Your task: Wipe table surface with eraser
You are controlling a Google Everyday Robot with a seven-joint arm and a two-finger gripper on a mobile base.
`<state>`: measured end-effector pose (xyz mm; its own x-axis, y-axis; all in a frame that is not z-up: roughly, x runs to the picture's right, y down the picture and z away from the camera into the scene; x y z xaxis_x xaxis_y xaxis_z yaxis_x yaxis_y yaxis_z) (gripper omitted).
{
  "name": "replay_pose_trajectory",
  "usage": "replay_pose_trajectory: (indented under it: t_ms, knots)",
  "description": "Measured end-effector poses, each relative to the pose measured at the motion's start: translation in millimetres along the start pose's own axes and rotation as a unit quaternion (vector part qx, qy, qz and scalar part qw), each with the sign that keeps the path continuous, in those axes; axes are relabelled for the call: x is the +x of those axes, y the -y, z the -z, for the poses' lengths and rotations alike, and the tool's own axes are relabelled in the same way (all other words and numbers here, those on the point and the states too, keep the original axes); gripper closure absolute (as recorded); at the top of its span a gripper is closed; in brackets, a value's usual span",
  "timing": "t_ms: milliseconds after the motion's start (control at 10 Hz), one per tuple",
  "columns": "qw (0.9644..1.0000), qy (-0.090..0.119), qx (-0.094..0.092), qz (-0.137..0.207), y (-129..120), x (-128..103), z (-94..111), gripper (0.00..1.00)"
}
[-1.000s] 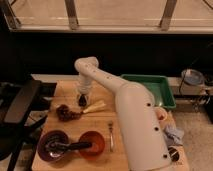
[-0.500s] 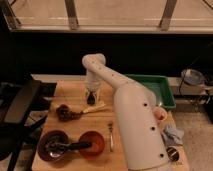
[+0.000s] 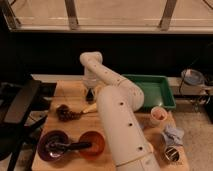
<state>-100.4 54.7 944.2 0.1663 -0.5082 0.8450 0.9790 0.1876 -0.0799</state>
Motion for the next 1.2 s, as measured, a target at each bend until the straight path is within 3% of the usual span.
replay_pose_trajectory:
  t_ms: [300, 600, 1000, 1100, 1200]
  knots:
    - [0.9989, -0.012, 0.008, 0.045, 27.7, -16.5, 7.2, 1.00]
    - [0.9973, 0.004, 0.010, 0.072, 42.1, -39.7, -2.9, 1.00]
    - [0.9986, 0.022, 0.011, 0.046, 9.3, -45.5, -10.0, 1.00]
    - [0.9988, 0.022, 0.023, 0.038, -0.5, -41.2, -8.1, 1.00]
    - [0.9980, 0.020, 0.048, 0.037, -7.1, -36.2, -4.6, 1.00]
